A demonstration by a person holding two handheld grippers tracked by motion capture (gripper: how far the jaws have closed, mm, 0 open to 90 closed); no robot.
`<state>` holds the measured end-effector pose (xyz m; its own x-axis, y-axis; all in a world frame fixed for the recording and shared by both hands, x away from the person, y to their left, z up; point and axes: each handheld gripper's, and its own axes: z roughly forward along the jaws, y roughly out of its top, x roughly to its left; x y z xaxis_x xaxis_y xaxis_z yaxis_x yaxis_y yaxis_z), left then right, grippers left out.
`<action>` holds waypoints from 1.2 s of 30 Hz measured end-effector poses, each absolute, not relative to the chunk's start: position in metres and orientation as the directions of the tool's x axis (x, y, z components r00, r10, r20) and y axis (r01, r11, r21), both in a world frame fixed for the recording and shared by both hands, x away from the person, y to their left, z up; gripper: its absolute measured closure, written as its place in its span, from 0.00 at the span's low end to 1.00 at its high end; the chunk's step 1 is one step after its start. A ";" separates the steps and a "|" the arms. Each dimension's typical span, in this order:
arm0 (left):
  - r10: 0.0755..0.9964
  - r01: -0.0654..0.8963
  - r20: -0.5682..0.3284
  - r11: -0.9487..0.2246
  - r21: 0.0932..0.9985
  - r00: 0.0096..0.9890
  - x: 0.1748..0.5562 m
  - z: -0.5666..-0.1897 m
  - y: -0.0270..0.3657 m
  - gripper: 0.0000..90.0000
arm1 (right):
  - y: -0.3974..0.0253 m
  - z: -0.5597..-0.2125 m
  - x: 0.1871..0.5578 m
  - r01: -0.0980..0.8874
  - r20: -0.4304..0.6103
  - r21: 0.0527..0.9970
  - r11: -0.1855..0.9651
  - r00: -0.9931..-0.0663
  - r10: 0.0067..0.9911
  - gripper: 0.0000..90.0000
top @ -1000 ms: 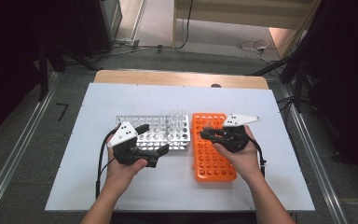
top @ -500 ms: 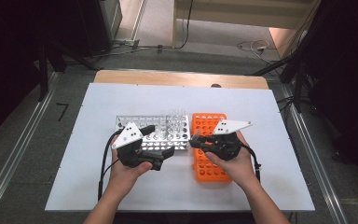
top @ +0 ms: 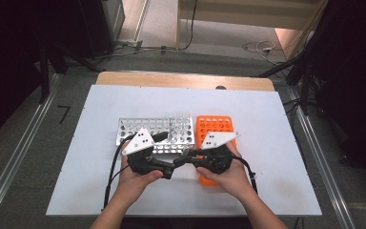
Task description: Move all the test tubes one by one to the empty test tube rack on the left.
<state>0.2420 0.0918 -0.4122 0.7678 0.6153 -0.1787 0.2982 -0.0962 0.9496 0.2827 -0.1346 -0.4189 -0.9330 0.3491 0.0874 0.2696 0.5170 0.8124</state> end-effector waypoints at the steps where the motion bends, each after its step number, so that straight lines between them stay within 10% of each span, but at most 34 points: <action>1: 0.613 0.301 -0.180 -0.098 0.949 0.769 0.242 -0.412 0.091 0.05 | -0.133 -0.419 0.282 0.266 0.087 0.813 0.518 -0.935 0.345 0.82; 18: 0.606 0.277 -0.129 -0.156 0.948 0.785 0.237 -0.415 0.080 0.62 | -0.126 -0.421 0.276 0.251 0.085 0.804 0.540 -0.946 0.313 0.82; 36: 0.595 0.258 -0.114 -0.161 0.953 0.795 0.236 -0.414 0.081 0.82 | -0.127 -0.422 0.276 0.259 0.093 0.801 0.539 -0.944 0.316 0.82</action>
